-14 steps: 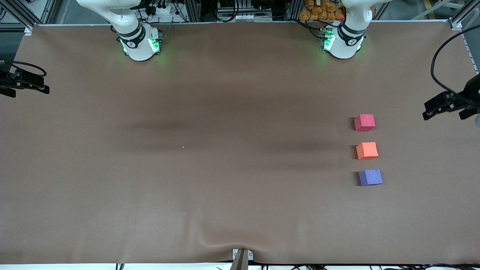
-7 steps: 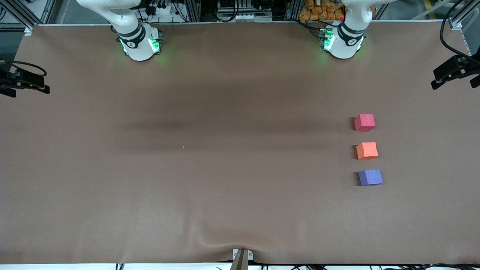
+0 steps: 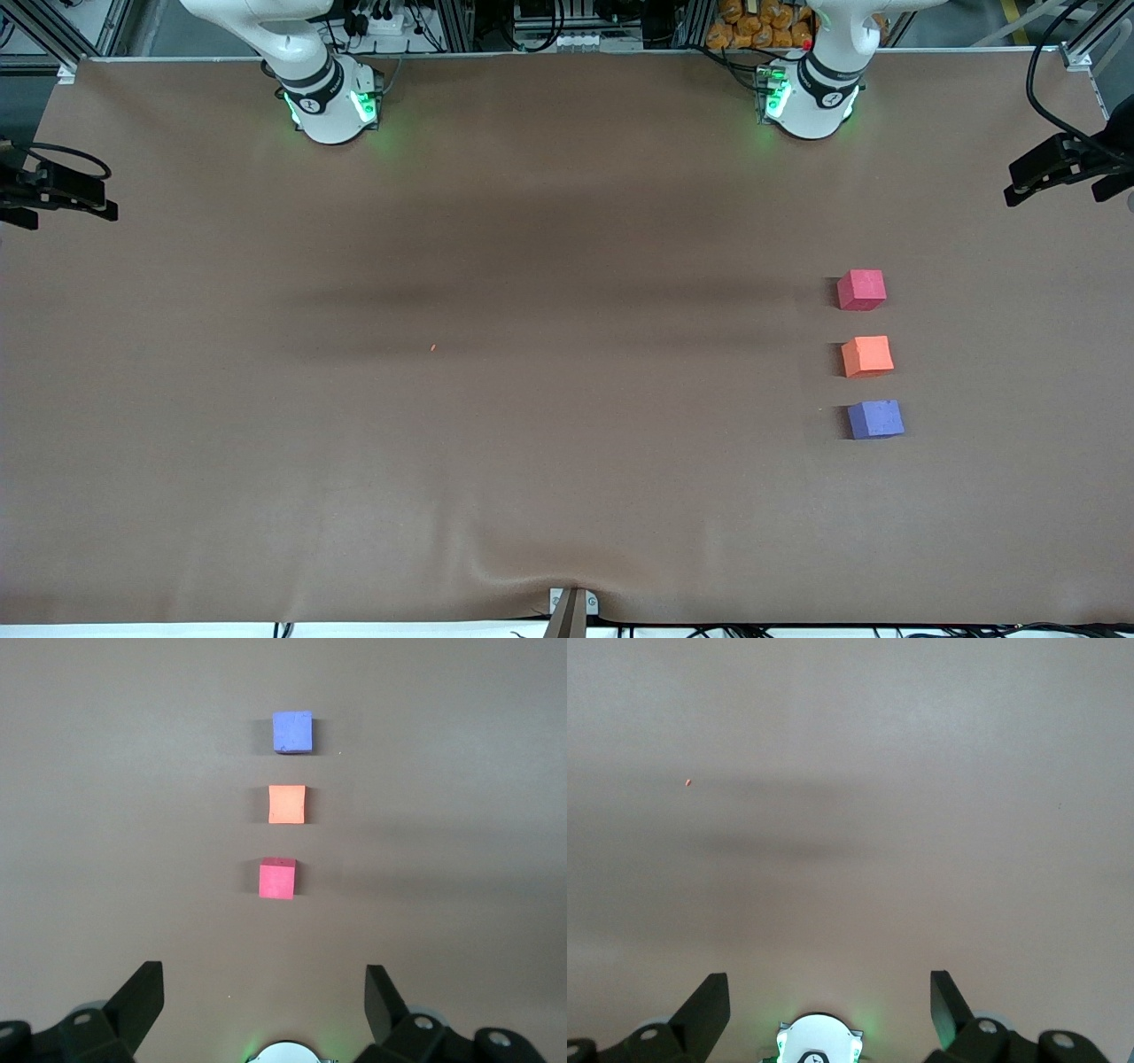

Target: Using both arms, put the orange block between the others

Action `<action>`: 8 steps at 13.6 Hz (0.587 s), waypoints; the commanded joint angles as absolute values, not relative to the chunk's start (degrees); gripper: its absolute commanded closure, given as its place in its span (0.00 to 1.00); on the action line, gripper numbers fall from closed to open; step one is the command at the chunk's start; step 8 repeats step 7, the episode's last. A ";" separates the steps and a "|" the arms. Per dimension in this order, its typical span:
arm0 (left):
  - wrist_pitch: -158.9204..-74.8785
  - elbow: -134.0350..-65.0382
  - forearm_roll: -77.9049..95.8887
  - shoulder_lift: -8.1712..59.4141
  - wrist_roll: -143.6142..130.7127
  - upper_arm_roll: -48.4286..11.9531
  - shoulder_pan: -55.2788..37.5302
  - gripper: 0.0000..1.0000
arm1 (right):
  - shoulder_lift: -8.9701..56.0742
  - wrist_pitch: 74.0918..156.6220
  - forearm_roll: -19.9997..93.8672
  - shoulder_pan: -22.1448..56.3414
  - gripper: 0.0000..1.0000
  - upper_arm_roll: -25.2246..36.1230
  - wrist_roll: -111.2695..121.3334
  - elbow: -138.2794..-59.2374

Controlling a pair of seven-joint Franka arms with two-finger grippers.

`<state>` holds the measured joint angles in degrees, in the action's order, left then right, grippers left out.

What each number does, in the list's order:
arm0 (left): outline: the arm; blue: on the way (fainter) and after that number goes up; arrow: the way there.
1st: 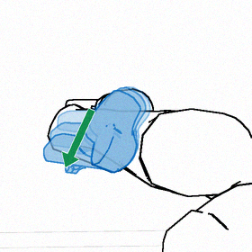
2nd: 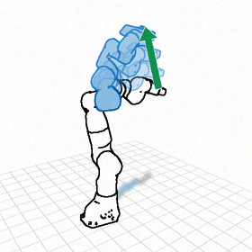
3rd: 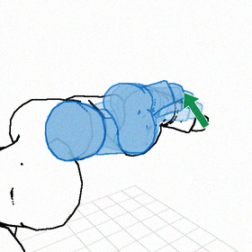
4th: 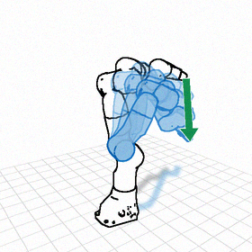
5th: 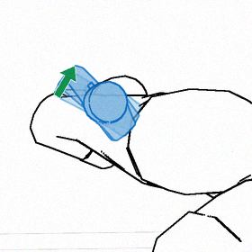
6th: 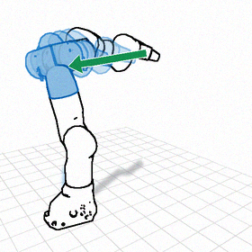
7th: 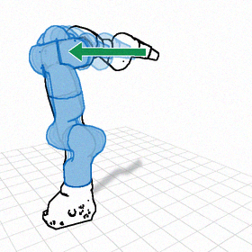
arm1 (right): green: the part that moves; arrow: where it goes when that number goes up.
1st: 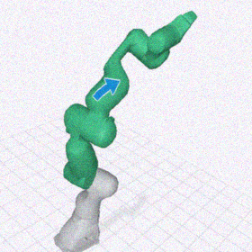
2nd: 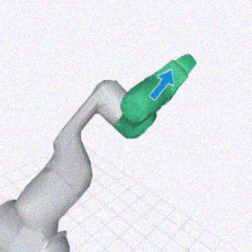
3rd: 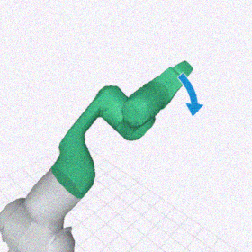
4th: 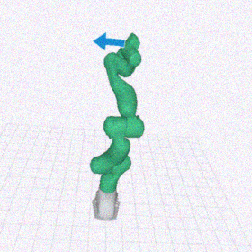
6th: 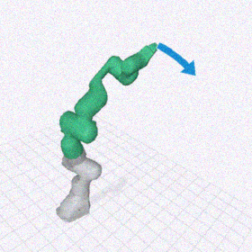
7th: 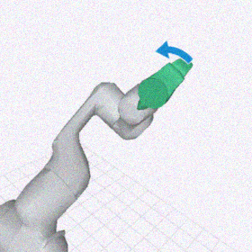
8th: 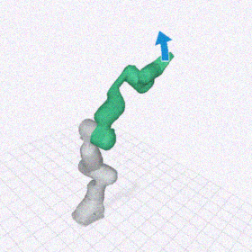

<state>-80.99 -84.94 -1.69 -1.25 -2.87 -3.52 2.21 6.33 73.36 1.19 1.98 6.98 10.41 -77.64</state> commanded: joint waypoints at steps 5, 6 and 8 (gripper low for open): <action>-80.95 -84.46 -0.70 -1.67 -2.20 -2.55 1.67 0.00 | 5.98 72.60 1.05 0.27 0.00 7.03 10.81 -77.08; -80.95 -84.46 -0.79 -1.67 -2.20 -2.55 1.58 0.00 | 6.06 72.60 1.05 0.09 0.00 6.94 10.81 -77.08; -80.95 -84.46 -0.70 -1.67 -2.20 -2.64 1.58 0.00 | 6.06 72.60 1.05 0.00 0.00 6.94 10.81 -77.08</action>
